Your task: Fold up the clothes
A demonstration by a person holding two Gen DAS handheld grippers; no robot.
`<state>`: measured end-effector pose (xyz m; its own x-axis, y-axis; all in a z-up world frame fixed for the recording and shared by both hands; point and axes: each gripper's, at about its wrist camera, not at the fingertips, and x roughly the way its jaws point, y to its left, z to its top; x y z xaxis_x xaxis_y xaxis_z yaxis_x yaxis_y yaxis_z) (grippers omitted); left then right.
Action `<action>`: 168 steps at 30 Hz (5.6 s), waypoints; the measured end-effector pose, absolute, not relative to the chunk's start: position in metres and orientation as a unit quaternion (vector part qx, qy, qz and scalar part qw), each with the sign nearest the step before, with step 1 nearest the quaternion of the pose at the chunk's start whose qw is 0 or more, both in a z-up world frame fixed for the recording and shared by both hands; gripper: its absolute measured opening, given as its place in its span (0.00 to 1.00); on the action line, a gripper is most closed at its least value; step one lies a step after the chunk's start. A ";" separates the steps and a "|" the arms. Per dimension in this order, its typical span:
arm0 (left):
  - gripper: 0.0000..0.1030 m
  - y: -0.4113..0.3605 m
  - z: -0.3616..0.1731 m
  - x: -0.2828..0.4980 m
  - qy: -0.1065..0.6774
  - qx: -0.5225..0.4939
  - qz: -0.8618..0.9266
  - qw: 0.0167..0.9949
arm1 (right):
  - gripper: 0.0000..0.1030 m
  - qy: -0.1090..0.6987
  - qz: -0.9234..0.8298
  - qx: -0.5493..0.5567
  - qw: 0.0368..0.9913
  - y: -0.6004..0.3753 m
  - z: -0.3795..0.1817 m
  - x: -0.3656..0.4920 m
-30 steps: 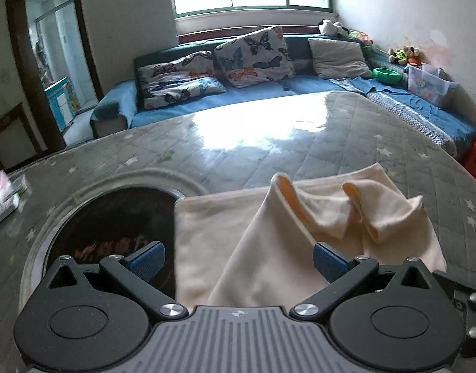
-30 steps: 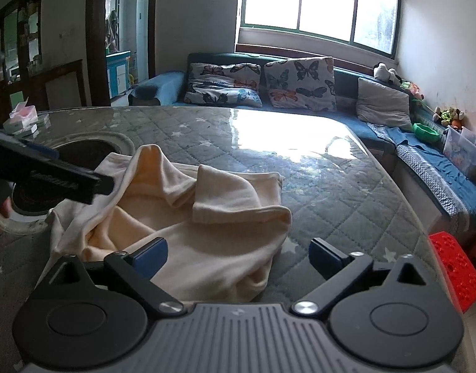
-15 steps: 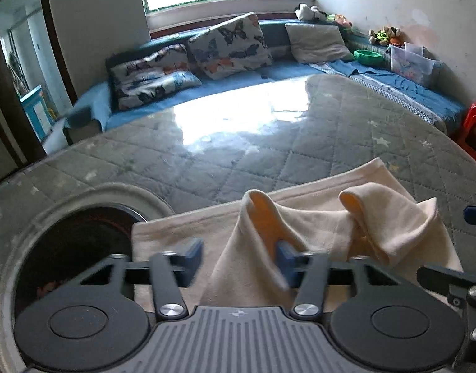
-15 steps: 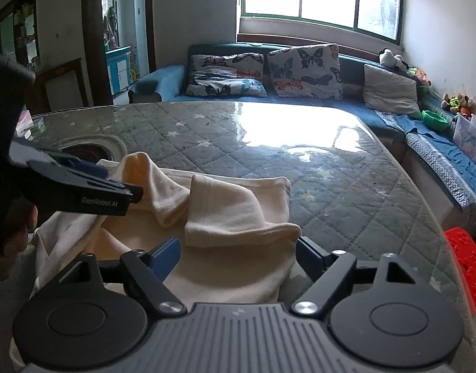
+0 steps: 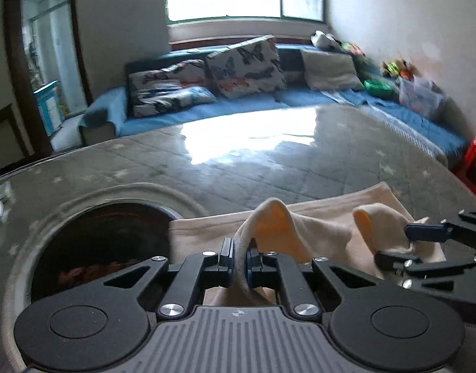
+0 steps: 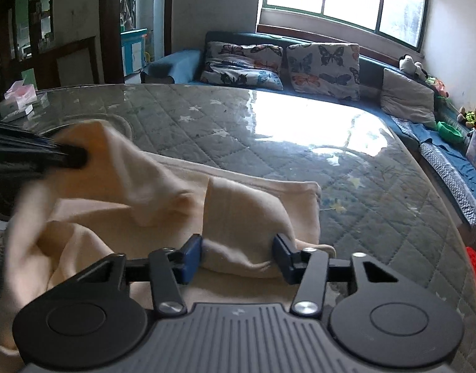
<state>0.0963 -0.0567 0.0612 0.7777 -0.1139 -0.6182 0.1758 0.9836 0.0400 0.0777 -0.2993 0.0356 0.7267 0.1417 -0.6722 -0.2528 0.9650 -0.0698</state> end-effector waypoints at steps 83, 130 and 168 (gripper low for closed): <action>0.33 0.050 0.073 -0.034 0.316 0.009 -0.021 0.949 | 0.35 0.322 0.197 -0.082 0.922 -0.333 0.085 -0.027; 0.49 -0.066 0.033 -0.045 0.341 0.090 -0.270 0.896 | 0.04 0.378 0.335 -0.173 0.845 -0.264 0.068 -0.097; 0.08 -0.075 0.049 -0.029 0.326 0.063 -0.357 0.873 | 0.27 0.383 0.248 -0.106 0.883 -0.314 0.087 -0.081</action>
